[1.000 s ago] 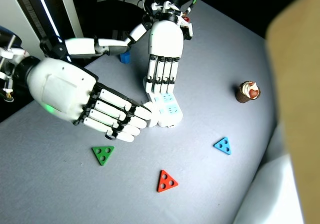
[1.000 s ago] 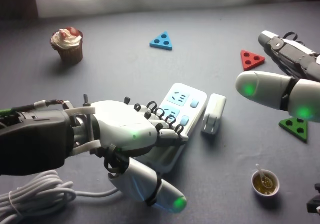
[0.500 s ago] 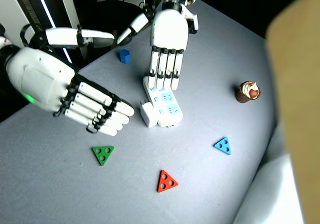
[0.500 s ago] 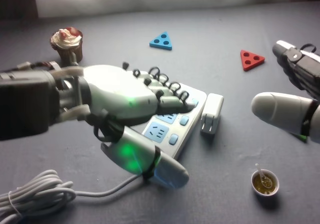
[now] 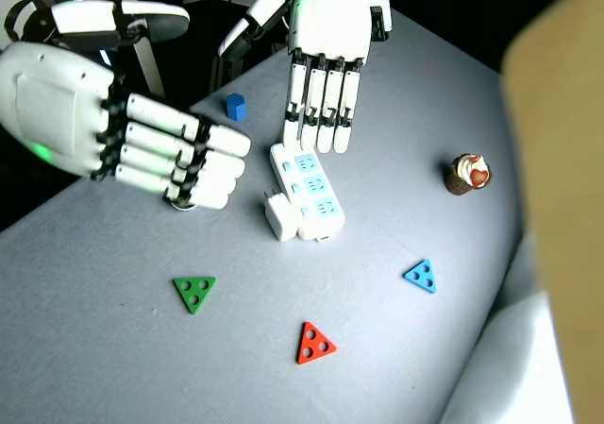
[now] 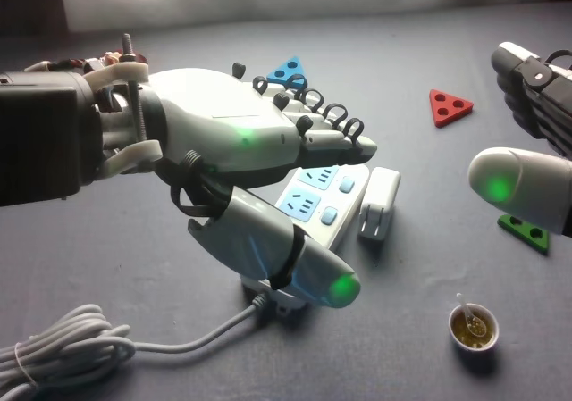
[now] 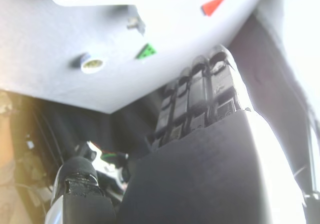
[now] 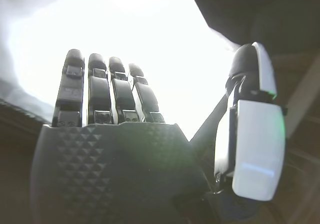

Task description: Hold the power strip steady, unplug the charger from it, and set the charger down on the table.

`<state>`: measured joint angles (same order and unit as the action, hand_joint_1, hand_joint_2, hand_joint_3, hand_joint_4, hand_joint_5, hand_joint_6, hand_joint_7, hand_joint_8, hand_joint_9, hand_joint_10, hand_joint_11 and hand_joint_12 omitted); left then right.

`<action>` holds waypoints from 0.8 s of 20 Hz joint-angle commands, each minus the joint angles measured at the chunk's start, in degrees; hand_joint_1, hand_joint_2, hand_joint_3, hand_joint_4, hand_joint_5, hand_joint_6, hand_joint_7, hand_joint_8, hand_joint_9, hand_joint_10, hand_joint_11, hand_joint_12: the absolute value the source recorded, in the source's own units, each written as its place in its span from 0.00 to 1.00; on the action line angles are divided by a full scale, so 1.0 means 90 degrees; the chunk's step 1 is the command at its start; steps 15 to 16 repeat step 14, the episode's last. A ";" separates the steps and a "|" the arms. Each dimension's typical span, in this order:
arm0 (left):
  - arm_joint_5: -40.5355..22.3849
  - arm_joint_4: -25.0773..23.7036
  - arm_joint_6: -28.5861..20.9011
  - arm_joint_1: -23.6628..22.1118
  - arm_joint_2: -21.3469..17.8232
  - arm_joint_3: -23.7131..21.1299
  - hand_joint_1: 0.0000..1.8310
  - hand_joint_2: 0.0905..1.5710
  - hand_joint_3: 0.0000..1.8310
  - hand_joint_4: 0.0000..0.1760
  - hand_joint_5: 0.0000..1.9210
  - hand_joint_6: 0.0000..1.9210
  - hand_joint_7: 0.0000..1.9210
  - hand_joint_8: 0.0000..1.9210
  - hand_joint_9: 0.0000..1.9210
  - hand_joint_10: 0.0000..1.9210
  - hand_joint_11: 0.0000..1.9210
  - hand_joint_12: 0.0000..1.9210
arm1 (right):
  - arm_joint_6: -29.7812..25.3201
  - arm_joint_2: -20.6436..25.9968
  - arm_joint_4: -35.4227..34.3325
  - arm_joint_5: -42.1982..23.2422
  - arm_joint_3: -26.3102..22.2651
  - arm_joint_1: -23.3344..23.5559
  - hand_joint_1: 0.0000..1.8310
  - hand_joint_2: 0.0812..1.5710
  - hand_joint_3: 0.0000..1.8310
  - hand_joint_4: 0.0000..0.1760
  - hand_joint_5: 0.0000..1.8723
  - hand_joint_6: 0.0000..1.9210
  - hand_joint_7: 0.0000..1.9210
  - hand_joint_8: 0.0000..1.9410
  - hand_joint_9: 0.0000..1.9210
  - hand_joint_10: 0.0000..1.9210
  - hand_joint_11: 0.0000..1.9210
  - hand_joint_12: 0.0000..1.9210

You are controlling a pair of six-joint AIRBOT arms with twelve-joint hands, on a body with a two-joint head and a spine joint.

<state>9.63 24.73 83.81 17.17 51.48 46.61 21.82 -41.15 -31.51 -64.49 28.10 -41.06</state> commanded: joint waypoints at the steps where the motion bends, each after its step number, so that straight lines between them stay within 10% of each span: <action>1: -0.0559 0.0104 0.0000 -0.0101 -0.0032 -0.0015 0.00 0.59 0.00 0.00 0.00 0.00 0.01 0.00 0.01 0.00 0.00 0.02 | -0.0064 0.0049 0.0187 -0.0562 -0.0016 0.0001 0.28 0.59 0.00 0.00 0.00 0.00 0.01 0.00 0.01 0.00 0.02 0.01; 16: -0.0026 0.0111 0.0099 -0.0792 -0.0413 -0.0054 0.00 0.58 0.00 0.00 0.04 0.00 0.04 0.00 0.04 0.00 0.04 0.03 | 0.0083 0.0055 -0.0086 -0.0342 -0.0088 -0.0104 0.24 0.51 0.00 0.00 0.03 0.01 0.06 0.00 0.06 0.00 0.07 0.04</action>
